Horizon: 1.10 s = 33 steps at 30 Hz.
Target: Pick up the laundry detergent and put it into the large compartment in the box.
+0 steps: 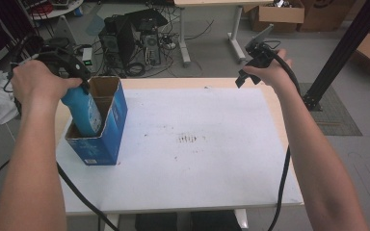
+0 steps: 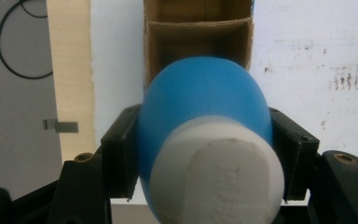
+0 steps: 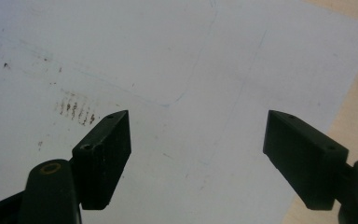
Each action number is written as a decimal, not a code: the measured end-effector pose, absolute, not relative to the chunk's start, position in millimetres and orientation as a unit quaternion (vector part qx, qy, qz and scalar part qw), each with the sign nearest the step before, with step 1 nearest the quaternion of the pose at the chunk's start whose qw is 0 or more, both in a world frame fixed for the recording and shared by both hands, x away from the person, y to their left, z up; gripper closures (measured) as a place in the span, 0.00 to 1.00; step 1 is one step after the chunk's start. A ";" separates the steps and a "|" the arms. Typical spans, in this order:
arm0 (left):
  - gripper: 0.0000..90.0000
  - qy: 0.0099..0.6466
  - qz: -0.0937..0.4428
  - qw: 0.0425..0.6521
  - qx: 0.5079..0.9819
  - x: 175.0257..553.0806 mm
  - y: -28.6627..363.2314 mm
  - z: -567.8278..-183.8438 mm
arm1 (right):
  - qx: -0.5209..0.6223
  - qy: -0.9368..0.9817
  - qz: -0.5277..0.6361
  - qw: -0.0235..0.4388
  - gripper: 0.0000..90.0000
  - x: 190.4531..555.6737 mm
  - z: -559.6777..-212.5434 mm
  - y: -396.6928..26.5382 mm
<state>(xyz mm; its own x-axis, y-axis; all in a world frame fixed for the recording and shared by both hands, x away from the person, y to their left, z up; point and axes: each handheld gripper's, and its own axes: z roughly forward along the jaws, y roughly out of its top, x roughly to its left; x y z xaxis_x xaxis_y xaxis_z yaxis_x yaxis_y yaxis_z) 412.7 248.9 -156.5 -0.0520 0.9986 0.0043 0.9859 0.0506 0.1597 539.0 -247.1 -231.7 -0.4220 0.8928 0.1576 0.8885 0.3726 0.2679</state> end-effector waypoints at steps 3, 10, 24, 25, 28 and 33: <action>0.42 0.722 0.054 0.051 0.688 414.3 250.2 -168.2 | 0.535 0.830 0.156 0.009 0.26 539.3 -232.7 -248.1; 0.42 0.722 0.041 0.043 0.689 417.2 251.3 -193.8 | 0.536 0.830 0.153 0.007 0.26 539.4 -234.4 -248.2; 0.42 0.715 0.022 0.028 0.698 421.8 248.6 -231.0 | 0.537 0.830 0.152 0.009 0.26 538.3 -235.4 -249.6; 0.42 0.715 0.022 0.028 0.698 422.1 248.1 -233.0 | 0.537 0.830 0.152 0.008 0.26 538.3 -235.8 -249.9; 0.42 0.714 0.019 0.027 0.699 423.1 247.6 -238.2 | 0.538 0.829 0.151 0.008 0.26 538.4 -236.9 -250.2; 0.42 0.712 0.016 0.021 0.701 424.7 246.9 -244.9 | 0.538 0.829 0.149 0.008 0.26 538.7 -237.9 -250.7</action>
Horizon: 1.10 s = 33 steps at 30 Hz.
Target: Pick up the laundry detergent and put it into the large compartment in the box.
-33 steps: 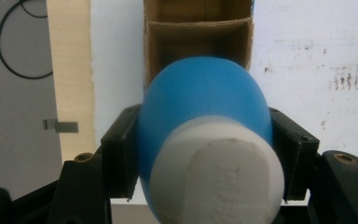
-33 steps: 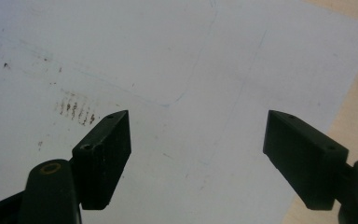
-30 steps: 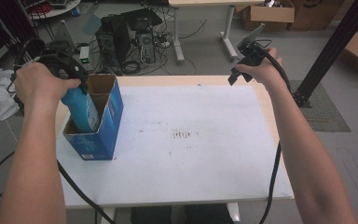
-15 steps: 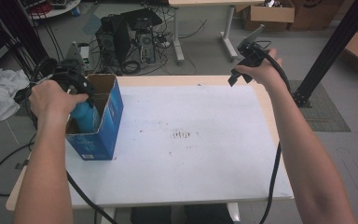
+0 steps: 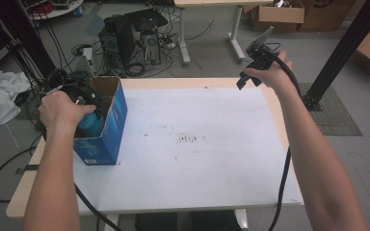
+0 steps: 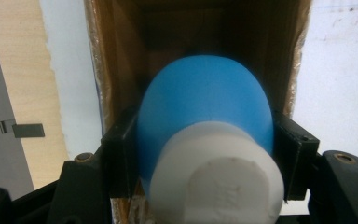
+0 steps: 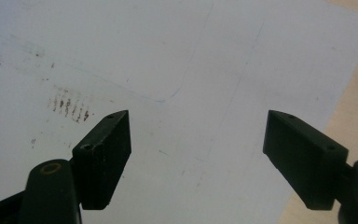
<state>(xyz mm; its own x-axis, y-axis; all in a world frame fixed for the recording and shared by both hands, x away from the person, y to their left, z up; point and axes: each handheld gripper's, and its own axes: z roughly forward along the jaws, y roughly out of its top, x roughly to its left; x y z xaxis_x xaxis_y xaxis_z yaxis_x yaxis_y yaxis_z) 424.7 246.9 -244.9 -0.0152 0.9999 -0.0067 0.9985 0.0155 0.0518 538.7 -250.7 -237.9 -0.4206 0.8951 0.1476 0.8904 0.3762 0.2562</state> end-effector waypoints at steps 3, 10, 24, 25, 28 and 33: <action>0.42 0.711 0.016 0.018 0.702 425.3 246.4 -248.4 | 0.537 0.830 0.150 0.009 0.26 539.0 -238.5 -250.3; 0.42 0.710 0.014 0.016 0.704 426.8 246.7 -256.3 | 0.536 0.831 0.149 0.007 0.26 539.7 -239.9 -248.1; 0.42 0.712 0.012 0.003 0.702 429.3 249.2 -269.1 | 0.537 0.831 0.143 0.004 0.26 541.3 -244.3 -247.3; 0.42 0.711 0.012 0.003 0.704 429.7 249.3 -270.0 | 0.537 0.832 0.142 0.005 0.26 541.4 -244.6 -247.3; 0.42 0.711 0.011 0.003 0.704 430.2 249.4 -272.0 | 0.538 0.831 0.142 0.005 0.26 541.3 -244.8 -246.8; 0.42 0.711 0.011 0.003 0.703 431.2 250.0 -272.7 | 0.535 0.833 0.142 0.007 0.26 540.9 -245.9 -247.4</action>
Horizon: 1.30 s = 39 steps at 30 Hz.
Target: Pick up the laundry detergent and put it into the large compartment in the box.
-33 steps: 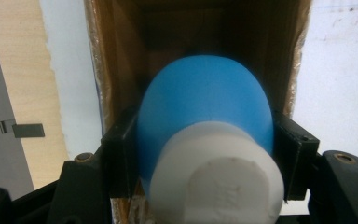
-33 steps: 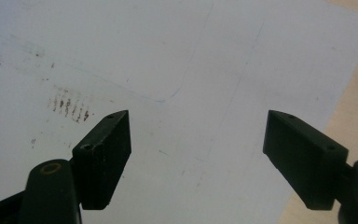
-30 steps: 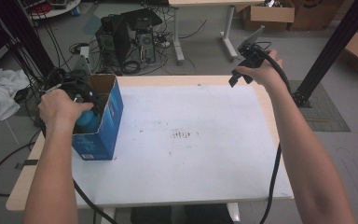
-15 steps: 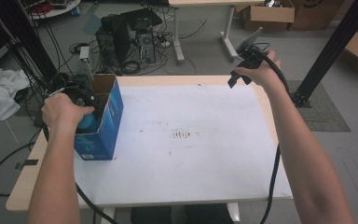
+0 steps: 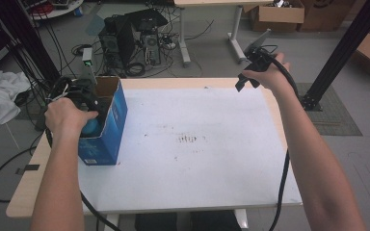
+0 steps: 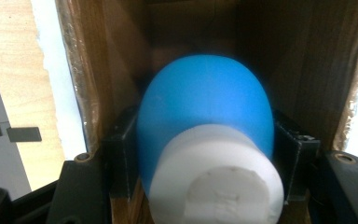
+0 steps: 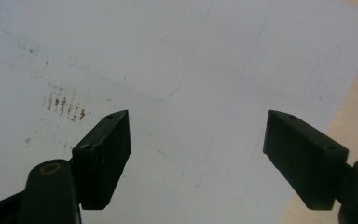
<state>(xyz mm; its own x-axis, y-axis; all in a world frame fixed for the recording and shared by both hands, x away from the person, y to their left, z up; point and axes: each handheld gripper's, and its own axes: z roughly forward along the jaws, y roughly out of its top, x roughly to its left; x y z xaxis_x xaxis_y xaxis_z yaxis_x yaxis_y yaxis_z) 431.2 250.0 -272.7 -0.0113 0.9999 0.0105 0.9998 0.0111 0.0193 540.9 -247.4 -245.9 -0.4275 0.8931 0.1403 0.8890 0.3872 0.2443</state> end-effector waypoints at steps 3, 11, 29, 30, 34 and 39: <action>0.42 0.711 0.010 0.004 0.704 431.5 250.3 -273.2 | 0.538 0.831 0.141 0.003 0.26 540.7 -247.7 -247.8; 0.42 0.710 0.009 0.007 0.704 431.9 251.1 -273.3 | 0.542 0.828 0.143 0.003 0.26 540.4 -247.4 -251.2; 0.37 0.717 0.008 0.015 0.697 431.4 250.7 -274.7 | 0.544 0.826 0.147 0.002 0.26 539.1 -245.9 -253.9; 0.36 0.719 0.008 0.019 0.695 431.4 250.9 -273.8 | 0.544 0.826 0.147 0.003 0.26 539.1 -245.9 -254.4; 0.34 0.724 0.006 0.025 0.690 431.0 251.7 -270.2 | 0.545 0.825 0.148 0.002 0.26 539.4 -245.8 -255.1; 0.31 0.725 0.013 0.022 0.688 430.4 249.8 -263.6 | 0.546 0.825 0.147 0.002 0.26 539.5 -245.9 -254.9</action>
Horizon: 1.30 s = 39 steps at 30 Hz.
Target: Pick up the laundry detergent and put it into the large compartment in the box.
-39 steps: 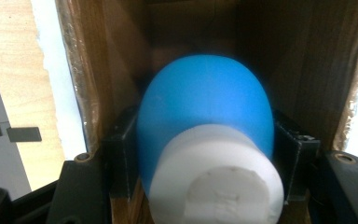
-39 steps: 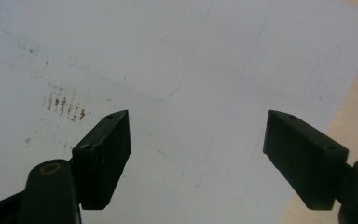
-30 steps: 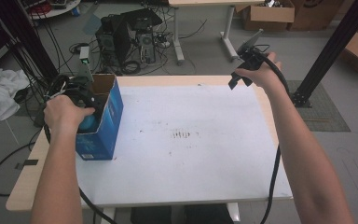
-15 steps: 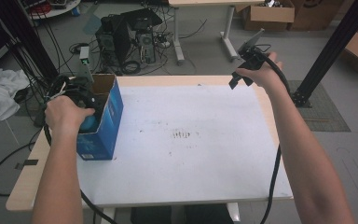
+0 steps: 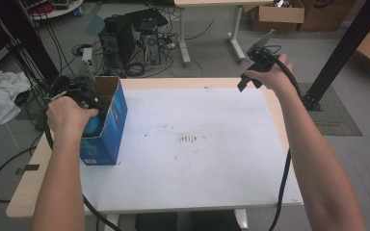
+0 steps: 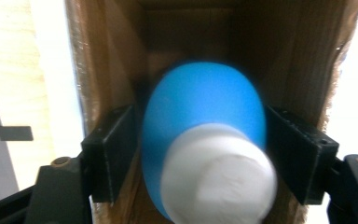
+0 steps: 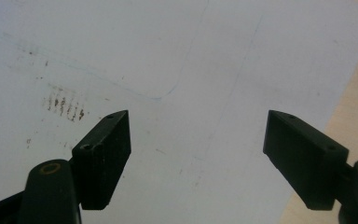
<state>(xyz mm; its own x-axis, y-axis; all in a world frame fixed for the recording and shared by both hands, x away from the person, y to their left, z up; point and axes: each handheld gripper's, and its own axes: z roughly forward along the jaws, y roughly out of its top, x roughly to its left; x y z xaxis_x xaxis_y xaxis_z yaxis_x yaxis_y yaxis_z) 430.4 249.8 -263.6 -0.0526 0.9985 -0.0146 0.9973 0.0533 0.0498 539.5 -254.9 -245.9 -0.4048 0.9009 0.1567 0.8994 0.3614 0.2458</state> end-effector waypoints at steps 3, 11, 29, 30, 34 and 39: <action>0.27 0.723 0.028 0.017 0.690 429.7 248.6 -256.6 | 0.544 0.826 0.147 0.004 0.26 539.4 -246.2 -254.5; 0.21 0.713 0.060 0.029 0.698 422.2 243.5 -223.0 | 0.544 0.826 0.149 0.005 0.26 538.0 -244.7 -254.9; 0.12 0.612 0.106 0.079 0.780 398.3 163.4 -176.1 | 0.545 0.825 0.150 0.002 0.26 532.5 -244.1 -259.1; 0.11 0.603 0.103 0.080 0.787 396.9 156.2 -177.1 | 0.544 0.825 0.150 0.001 0.26 532.4 -243.8 -259.1; 0.08 0.573 0.093 0.092 0.809 390.5 127.5 -185.2 | 0.544 0.825 0.151 0.003 0.26 530.7 -243.5 -258.9; 0.02 0.538 0.076 0.098 0.834 384.6 92.5 -204.6 | 0.542 0.827 0.150 0.003 0.26 528.3 -244.5 -256.1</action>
